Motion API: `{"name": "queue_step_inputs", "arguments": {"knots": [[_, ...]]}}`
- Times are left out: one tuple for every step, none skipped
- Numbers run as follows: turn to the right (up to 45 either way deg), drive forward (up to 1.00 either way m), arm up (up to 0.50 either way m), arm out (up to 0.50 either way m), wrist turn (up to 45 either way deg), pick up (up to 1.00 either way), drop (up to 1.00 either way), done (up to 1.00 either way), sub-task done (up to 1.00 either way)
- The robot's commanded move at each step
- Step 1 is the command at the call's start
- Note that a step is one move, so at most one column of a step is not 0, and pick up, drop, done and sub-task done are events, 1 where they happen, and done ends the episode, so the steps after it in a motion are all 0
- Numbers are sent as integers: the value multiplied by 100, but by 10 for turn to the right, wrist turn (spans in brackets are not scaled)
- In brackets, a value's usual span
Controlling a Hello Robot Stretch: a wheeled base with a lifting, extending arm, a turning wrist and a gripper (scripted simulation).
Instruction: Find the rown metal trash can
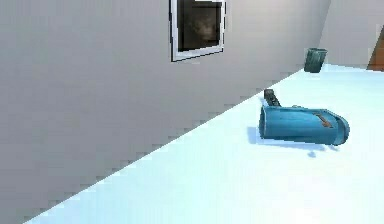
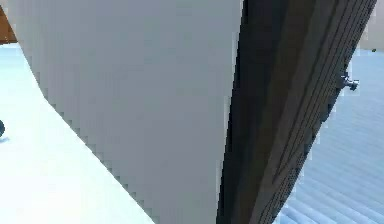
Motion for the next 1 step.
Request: {"name": "queue_step_inputs", "arguments": {"knots": [[390,0,0,0,0,0,0,0,0]]}}
